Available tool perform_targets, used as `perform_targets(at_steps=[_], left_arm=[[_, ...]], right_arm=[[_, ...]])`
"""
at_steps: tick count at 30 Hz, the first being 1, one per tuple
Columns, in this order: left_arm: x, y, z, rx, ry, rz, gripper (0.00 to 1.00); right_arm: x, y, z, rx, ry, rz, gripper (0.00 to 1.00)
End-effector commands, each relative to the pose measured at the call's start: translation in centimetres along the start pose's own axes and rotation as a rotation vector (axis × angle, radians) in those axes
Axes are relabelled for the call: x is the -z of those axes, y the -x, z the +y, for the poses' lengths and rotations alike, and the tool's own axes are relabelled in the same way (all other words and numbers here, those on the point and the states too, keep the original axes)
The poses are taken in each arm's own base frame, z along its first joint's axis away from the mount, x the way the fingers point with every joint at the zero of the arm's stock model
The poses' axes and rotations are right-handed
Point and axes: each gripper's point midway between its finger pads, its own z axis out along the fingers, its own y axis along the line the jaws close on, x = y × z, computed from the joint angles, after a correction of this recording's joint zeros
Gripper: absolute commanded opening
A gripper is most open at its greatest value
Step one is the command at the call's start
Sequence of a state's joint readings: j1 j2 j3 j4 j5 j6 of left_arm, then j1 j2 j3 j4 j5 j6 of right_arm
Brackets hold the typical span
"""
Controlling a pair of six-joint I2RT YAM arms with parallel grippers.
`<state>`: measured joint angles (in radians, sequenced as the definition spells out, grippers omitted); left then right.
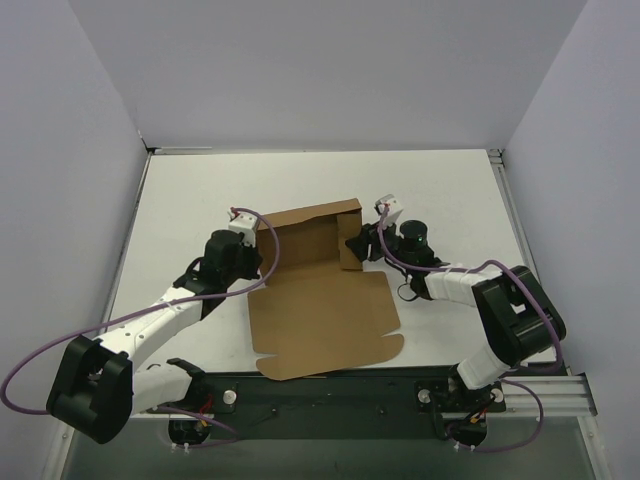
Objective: Fold the paper box
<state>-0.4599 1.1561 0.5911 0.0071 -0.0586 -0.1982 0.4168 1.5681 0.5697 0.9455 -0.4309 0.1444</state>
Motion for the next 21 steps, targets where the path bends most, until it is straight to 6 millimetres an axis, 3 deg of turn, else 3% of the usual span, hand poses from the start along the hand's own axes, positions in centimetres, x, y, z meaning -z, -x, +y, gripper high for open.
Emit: perform_targets(at_steps=[1, 9, 16, 21], left_arm=[[0.8, 1.9, -4.3, -0.048, -0.187, -0.036, 0.00], [1.0, 2.1, -4.5, -0.049, -0.171, -0.057, 0.00], [1.4, 2.5, -5.1, -0.041, -0.182, -0.087, 0.00], [1.4, 2.3, -5.6, -0.037, -0.193, -0.086, 0.00]], right_arm=[[-0.3, 3.4, -0.2, 0.063, -0.059, -0.080, 0.34], [0.5, 2.7, -2.2, 0.106, -0.264, -0.034, 0.32], [1.1, 2.5, -3.8, 0.089, -0.387, -0.026, 0.19], [1.6, 2.5, -5.0, 0.080, -0.477, -0.023, 0.18]])
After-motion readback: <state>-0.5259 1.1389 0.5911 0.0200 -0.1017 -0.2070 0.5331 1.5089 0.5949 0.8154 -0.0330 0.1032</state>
